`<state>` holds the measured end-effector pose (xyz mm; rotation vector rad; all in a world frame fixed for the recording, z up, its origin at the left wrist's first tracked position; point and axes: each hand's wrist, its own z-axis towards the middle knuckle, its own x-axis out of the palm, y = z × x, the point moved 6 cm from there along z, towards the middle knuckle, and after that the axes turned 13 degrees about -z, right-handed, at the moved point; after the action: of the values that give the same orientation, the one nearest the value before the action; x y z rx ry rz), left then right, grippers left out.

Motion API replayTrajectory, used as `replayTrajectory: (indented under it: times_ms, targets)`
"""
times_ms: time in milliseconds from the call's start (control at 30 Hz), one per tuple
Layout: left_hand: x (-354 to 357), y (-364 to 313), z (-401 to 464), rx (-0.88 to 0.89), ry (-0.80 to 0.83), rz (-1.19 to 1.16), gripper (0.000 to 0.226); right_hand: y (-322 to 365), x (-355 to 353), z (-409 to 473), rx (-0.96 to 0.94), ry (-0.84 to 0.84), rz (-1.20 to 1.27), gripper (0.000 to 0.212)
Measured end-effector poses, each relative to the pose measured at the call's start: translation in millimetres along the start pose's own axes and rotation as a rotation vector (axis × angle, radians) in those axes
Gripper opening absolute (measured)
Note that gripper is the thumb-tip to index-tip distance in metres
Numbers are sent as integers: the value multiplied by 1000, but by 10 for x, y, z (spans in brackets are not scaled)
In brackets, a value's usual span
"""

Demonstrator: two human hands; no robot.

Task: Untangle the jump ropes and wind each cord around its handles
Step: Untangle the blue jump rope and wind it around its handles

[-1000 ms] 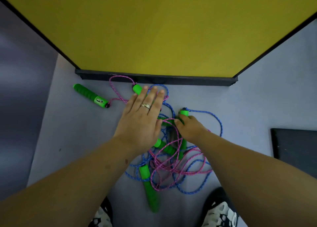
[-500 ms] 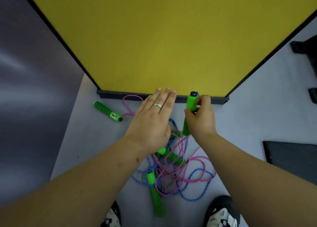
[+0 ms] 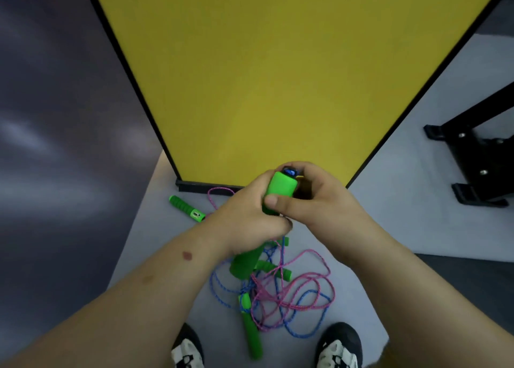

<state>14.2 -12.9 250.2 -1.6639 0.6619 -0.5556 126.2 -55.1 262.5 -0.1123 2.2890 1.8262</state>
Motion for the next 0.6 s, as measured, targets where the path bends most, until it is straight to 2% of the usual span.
replayTrajectory:
  times_ms: [100, 167, 267, 433, 600]
  targets:
    - [48, -162, -40, -29, 12, -45, 33, 126, -107, -58, -31, -79, 29, 25]
    - [65, -164, -25, -92, 34, -156, 25, 136, -110, -56, -41, -122, 6, 16]
    - [14, -39, 22, -205, 20, -275, 17, 37, -79, 27, 1, -121, -27, 14]
    - [-94, 57, 162, -294, -1, -472, 15, -228, -122, 195, 97, 39, 130, 26]
    - [-54, 173, 182, -374, 51, -587, 28, -340, -107, 183, 84, 122, 168, 28]
